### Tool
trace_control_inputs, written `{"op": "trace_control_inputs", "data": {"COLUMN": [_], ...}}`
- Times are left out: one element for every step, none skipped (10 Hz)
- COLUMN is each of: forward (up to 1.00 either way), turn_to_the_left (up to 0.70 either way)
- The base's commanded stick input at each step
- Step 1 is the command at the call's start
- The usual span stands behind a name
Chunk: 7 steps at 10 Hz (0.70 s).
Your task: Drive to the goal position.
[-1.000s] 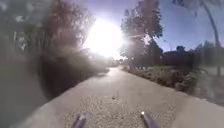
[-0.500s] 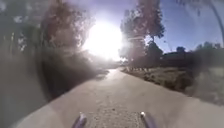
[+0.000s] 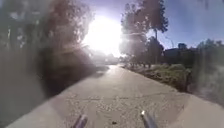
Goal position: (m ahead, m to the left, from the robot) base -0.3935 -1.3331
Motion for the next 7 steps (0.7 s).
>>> {"op": "trace_control_inputs", "data": {"forward": [0.95,0.95,0.95,0.95,0.95,0.95,0.95], "turn_to_the_left": [0.0,0.0,0.0,0.0,0.0,0.0,0.0]}}
